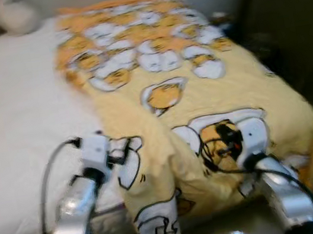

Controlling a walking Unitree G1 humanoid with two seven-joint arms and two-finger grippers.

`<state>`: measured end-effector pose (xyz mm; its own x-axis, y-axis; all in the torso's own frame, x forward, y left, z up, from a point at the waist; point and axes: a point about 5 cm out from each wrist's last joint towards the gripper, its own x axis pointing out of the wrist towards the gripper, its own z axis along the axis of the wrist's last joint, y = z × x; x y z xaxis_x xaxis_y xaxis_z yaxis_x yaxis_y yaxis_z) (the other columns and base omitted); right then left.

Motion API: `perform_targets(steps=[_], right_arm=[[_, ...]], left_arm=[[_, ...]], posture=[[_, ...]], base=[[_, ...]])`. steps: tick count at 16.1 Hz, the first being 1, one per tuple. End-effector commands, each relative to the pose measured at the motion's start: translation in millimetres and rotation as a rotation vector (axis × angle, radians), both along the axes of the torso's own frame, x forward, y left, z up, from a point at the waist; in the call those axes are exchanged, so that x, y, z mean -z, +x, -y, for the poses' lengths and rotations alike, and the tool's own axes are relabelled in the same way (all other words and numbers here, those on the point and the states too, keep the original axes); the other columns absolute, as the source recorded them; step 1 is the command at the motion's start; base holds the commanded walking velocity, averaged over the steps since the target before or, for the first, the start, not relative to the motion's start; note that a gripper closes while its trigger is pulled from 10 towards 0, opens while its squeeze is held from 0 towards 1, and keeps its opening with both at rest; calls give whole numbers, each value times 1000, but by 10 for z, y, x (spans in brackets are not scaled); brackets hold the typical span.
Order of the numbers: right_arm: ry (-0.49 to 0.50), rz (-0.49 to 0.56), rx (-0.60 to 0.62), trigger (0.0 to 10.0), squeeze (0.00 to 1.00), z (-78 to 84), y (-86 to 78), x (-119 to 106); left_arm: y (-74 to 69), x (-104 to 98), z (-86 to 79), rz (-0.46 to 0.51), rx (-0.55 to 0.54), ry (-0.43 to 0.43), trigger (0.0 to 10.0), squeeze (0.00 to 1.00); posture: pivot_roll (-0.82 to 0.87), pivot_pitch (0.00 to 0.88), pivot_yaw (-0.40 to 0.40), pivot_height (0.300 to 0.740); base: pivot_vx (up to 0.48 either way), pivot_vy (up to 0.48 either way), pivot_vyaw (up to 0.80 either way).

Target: Clean up the room

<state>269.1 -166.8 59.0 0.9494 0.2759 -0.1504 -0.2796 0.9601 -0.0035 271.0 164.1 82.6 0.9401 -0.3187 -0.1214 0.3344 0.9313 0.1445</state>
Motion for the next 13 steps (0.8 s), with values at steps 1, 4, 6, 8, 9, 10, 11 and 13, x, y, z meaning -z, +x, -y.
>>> perform_targets(steps=[1,4,6,8,9,10,11,13], right_arm=[[4,9,-12,10000,0,-51,11,-55],[-7,-8,-33,10000,0,-47,14,-45],[-26,-17,-88,10000,0,-93,13,-45],[-119,5,-145,10000,0,-115,15,-57],[-171,13,-189,10000,0,-133,1,-47],[-172,5,-197,10000,0,-131,1,-36],[-180,0,-202,10000,0,-120,11,-33],[-137,-19,-193,10000,0,-104,44,-20]], left_arm=[[-11,-24,-80,10,-22,19,10000,0],[-84,-10,-142,9,-57,18,10000,0],[-180,-15,-149,36,-71,15,10000,0],[-250,28,-119,23,-74,37,10000,0],[-273,41,-108,18,-76,42,10000,0],[-278,32,-113,23,-90,39,10000,0],[-275,16,-128,25,-108,33,10000,0],[-272,2,-160,18,-125,16,10000,0]], posture=[[14,0,-31,740],[18,0,-38,740],[23,0,-46,740],[28,0,-58,740],[31,0,-64,740],[34,0,-71,740],[37,0,-74,740],[43,0,-83,740]], base=[[0,480,-800],[0,480,-800],[0,-240,0],[0,-480,400],[0,-480,800],[0,-480,800],[0,-480,800],[0,0,650]])
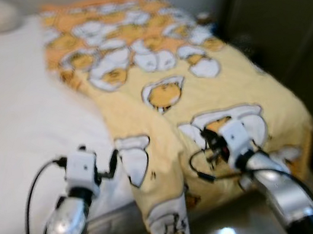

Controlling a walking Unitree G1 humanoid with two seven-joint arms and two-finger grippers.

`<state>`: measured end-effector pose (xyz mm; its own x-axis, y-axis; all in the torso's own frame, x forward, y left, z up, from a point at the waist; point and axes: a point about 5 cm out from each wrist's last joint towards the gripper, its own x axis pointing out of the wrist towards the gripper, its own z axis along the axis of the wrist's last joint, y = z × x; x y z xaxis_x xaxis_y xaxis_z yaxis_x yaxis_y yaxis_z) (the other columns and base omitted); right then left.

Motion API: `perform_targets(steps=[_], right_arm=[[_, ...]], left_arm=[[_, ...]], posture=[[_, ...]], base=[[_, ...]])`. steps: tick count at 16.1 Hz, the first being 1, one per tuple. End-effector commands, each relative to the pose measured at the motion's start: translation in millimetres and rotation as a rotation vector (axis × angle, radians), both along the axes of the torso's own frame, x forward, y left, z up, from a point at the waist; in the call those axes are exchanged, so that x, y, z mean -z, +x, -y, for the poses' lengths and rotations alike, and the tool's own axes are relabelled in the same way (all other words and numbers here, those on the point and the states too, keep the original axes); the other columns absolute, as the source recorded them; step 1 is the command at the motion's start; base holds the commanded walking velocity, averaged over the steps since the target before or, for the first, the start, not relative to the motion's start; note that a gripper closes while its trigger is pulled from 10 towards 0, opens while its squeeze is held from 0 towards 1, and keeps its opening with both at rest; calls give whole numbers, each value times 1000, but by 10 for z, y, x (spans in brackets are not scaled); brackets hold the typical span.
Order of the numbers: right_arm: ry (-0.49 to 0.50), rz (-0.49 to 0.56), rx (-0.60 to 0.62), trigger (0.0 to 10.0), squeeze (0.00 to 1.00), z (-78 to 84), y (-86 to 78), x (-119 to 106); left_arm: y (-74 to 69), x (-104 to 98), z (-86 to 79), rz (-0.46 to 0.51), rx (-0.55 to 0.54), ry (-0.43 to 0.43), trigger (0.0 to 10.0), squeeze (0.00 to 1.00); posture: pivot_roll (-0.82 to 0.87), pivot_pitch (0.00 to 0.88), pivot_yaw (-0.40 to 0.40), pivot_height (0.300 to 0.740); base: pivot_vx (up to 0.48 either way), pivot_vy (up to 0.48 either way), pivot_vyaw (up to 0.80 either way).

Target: Clean up the room

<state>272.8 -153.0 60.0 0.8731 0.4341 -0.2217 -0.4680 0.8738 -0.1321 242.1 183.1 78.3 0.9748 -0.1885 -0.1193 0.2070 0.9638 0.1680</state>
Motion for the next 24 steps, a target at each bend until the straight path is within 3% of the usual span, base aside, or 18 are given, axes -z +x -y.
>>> perform_targets(steps=[1,4,8,15,18,24], right_arm=[[0,2,-3,10000,0,28,20,-14],[-3,11,-25,10000,0,7,38,-27],[16,13,-1,10000,0,-1,17,5],[-11,40,31,10000,0,-2,-25,62],[0,52,44,10000,0,10,18,42],[3,64,34,10000,0,22,49,11]], left_arm=[[22,-44,10,10,8,14,10000,0],[84,-60,-33,19,24,61,10000,0],[218,-100,66,22,55,24,10000,0],[202,-76,67,15,71,31,10000,0],[205,-90,59,40,51,84,10000,0],[256,-48,152,22,17,57,10000,0]], posture=[[44,0,-84,740],[43,0,-78,740],[33,0,-52,740],[39,0,-49,740],[41,0,-55,740],[32,0,-61,740]], base=[[0,0,0],[0,0,0],[0,340,0],[0,476,0],[0,-320,0],[0,-480,0]])
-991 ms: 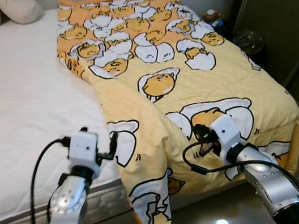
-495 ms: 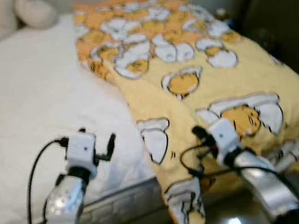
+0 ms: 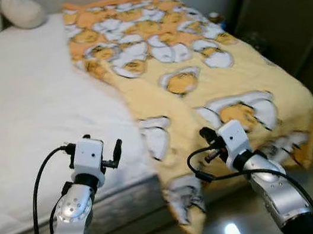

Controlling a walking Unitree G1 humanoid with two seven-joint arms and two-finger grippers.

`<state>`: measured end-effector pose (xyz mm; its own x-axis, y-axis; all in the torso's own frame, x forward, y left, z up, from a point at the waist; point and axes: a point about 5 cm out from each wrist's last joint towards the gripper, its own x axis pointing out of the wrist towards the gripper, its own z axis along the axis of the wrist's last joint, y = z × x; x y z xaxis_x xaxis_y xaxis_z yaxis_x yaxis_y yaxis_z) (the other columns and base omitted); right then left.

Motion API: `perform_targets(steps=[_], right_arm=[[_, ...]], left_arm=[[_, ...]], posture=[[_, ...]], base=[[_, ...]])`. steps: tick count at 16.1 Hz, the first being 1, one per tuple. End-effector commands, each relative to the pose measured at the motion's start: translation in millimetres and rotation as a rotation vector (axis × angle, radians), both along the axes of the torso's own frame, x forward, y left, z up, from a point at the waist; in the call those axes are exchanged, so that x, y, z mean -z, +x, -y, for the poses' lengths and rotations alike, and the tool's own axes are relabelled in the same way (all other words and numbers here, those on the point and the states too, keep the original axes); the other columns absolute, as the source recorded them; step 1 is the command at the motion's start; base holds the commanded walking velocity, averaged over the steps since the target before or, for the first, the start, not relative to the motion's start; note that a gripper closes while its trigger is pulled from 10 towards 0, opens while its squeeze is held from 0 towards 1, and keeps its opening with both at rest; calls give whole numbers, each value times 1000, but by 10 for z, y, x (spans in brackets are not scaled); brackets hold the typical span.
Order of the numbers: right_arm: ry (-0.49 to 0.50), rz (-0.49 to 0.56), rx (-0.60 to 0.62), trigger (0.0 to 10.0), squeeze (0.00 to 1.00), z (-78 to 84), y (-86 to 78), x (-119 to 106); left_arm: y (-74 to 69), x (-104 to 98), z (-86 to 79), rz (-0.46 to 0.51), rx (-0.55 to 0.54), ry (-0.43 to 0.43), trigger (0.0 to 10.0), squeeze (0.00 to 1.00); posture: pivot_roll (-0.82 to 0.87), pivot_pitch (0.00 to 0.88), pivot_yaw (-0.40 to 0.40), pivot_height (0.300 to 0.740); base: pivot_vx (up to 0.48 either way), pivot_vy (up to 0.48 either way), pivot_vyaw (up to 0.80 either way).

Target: Clean up the room

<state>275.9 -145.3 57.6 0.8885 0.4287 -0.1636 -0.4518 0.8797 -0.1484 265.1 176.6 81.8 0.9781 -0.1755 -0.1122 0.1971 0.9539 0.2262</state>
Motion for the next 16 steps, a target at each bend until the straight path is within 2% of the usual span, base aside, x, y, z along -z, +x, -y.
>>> perform_targets(steps=[1,6,7,9,10,11,12,16], right_arm=[[-15,2,22,10000,0,106,27,-20],[-6,-3,32,10000,0,161,42,-36],[-15,-4,28,10000,0,168,37,-31],[-11,-14,25,10000,0,160,15,-20],[-10,-19,25,10000,0,154,9,-10],[51,-71,69,10000,0,172,-46,130],[68,-87,96,10000,0,190,-70,196],[112,-99,61,10000,0,79,-90,202]], left_arm=[[46,-18,105,4,22,-5,10000,0],[92,13,118,-1,-16,-15,10000,0],[85,17,107,6,-32,-34,10000,0],[88,34,76,-21,-54,6,10000,0],[94,25,62,-5,-67,-2,10000,0],[94,34,55,4,-67,-89,10000,0],[89,63,52,-15,-72,-132,10000,0],[47,157,-9,-42,-86,-115,10000,0]], posture=[[29,0,-62,740],[15,0,-58,740],[15,0,-58,740],[13,0,-62,740],[10,0,-59,740],[1,0,-48,740],[3,0,-42,740],[-7,0,-30,740]], base=[[0,-480,0],[0,-480,0],[0,0,0],[0,0,0],[0,0,0],[0,0,0],[0,0,0],[268,0,0]])
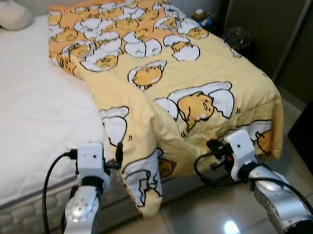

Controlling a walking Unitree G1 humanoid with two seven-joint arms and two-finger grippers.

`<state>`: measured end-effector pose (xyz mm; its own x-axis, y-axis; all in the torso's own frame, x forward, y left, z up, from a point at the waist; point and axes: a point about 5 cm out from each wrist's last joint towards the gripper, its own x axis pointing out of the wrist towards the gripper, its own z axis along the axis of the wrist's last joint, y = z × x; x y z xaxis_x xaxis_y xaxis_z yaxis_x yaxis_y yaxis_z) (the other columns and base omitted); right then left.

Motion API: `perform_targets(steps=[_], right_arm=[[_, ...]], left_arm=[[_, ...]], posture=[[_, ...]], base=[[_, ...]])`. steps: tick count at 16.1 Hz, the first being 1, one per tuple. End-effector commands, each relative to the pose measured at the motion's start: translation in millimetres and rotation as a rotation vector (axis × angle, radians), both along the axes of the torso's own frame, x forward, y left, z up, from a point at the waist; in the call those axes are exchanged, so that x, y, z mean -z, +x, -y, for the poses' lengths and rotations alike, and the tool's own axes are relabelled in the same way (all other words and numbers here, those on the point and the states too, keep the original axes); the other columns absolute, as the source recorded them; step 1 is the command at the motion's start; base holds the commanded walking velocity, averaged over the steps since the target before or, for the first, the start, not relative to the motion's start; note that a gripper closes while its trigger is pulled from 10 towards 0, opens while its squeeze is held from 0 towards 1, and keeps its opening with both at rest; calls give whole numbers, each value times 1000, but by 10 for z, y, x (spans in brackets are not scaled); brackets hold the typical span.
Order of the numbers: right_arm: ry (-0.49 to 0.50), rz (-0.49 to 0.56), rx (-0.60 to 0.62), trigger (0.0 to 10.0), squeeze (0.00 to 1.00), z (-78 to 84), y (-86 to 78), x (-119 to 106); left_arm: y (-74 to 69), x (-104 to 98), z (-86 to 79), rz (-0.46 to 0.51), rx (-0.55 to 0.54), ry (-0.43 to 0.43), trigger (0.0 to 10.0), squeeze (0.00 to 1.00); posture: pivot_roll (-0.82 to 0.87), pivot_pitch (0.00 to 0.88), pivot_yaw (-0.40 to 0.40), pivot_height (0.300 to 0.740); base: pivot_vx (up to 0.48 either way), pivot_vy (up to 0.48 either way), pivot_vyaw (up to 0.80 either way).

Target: Clean up the room

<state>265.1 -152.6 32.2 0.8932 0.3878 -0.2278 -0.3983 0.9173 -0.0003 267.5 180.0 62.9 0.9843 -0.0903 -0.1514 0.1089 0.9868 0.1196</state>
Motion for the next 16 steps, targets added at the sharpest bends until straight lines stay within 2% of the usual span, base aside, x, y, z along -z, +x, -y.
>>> perform_targets(steps=[1,3,4,5,6,11,14,16], right_arm=[[1,25,-23,10000,0,-10,16,-56],[37,13,-57,10000,0,-57,18,-55],[31,22,-85,10000,0,-76,18,-60],[15,22,-102,10000,945,-91,22,-54],[12,10,-133,10000,1000,-128,26,-40],[9,5,-218,10000,1000,-232,48,-59],[3,3,-233,10000,1000,-244,40,-45],[-36,15,-222,10000,996,-232,37,-47]], left_arm=[[15,-25,18,10,9,-15,10000,0],[-18,11,-9,-3,-4,-22,10000,0],[-26,23,-12,-8,-9,-30,10000,0],[-30,28,-12,-10,-10,-35,10000,0],[-44,39,-17,-14,-11,-31,10000,0],[-136,77,-78,-30,-29,-19,10000,0],[-137,73,-109,-29,-38,-10,10000,0],[-148,74,-104,-28,-35,-11,10000,0]], posture=[[-6,0,-30,740],[-4,0,-29,740],[-3,0,-28,740],[-2,0,-27,740],[1,0,-24,740],[17,0,-32,740],[22,0,-34,740],[20,0,-32,740]], base=[[0,0,0],[0,0,0],[480,0,-800],[480,0,-800],[480,0,0],[480,0,0],[480,0,0],[480,0,0]])
